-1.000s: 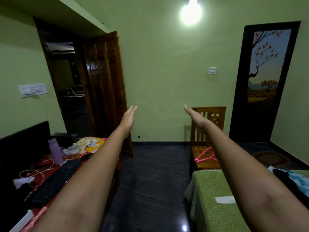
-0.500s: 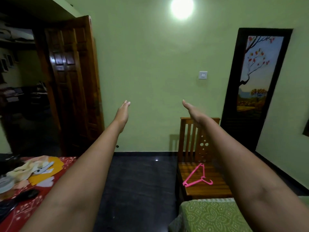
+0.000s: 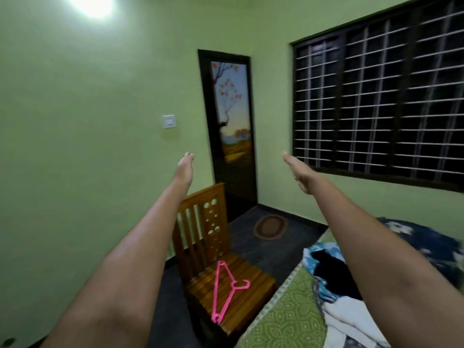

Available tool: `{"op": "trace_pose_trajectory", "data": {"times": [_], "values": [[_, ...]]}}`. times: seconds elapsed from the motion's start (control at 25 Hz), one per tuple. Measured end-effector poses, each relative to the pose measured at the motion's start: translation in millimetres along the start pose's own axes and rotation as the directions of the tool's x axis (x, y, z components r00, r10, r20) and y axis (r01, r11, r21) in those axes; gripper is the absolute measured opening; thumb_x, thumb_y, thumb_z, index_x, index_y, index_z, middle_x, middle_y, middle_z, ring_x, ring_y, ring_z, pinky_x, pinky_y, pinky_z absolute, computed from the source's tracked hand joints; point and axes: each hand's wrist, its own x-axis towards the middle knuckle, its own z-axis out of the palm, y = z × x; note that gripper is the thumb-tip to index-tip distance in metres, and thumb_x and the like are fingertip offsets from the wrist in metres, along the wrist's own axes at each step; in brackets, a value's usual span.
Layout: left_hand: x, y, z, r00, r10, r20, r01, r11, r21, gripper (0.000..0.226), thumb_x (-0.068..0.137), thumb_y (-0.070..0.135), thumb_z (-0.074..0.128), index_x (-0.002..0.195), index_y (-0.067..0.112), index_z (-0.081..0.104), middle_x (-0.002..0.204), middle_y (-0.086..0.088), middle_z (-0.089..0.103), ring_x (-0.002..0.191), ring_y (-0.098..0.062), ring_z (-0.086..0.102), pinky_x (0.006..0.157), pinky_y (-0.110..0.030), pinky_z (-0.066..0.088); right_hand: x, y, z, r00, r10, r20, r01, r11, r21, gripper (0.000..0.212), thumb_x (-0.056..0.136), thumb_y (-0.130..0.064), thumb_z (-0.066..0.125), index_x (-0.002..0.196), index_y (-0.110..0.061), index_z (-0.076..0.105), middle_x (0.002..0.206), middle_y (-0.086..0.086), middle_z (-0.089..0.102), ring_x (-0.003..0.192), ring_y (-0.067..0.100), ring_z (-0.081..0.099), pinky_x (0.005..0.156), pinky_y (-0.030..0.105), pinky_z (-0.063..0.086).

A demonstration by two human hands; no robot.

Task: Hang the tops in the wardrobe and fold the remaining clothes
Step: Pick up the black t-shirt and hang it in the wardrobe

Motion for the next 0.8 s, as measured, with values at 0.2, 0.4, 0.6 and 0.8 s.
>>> {"op": "trace_pose_trajectory", "data": {"times": [0.2,0.4,0.6,0.8], "values": [[34,-6,108,0.924,0.041,0.38,-0.001,0.995,-0.105,0.047,0.106,0.028,0.022,0.149,0.009,0.023,0.152,0.008,0.023,0.133,-0.01,0.038,0.107,-0.018,0.028,-31,28,-83,0.928,0.129,-0.35,-0.138,0.99,0.0,0.084,0.091,-0.067,0.035,0.154,-0.021,0.003,0.161,-0.003,0.003,0.147,0.022,0.008,0.119,0.043,0.009],[47,-34,206,0.807,0.019,0.59,0.04,0.995,-0.087,0.054,0.103,0.038,0.025,0.152,0.016,0.017,0.159,-0.001,0.015,0.146,-0.02,0.015,0.119,-0.042,0.015,-79,55,-151,0.81,0.207,-0.548,-0.262,0.965,-0.023,0.086,0.089,-0.07,0.032,0.154,-0.02,0.004,0.161,-0.002,0.002,0.147,0.024,0.008,0.119,0.046,0.01],[43,-41,287,0.703,0.041,0.71,0.051,0.993,-0.108,0.055,0.103,0.038,0.029,0.153,0.021,0.014,0.159,0.003,0.015,0.146,-0.017,0.016,0.119,-0.041,0.015,-85,71,-200,0.718,0.204,-0.665,-0.289,0.957,-0.018,0.081,0.092,-0.066,0.032,0.153,-0.016,0.013,0.16,0.005,0.009,0.146,0.026,0.012,0.119,0.046,0.011],[74,-79,366,0.694,0.002,0.72,0.015,1.0,-0.017,0.054,0.103,0.037,0.029,0.153,0.021,0.015,0.159,0.001,0.015,0.145,-0.021,0.017,0.118,-0.042,0.019,-43,123,-243,0.735,0.293,-0.612,-0.37,0.929,-0.001,0.074,0.095,-0.062,0.029,0.152,-0.018,0.013,0.159,0.008,0.014,0.144,0.034,0.017,0.116,0.051,0.016]]}}
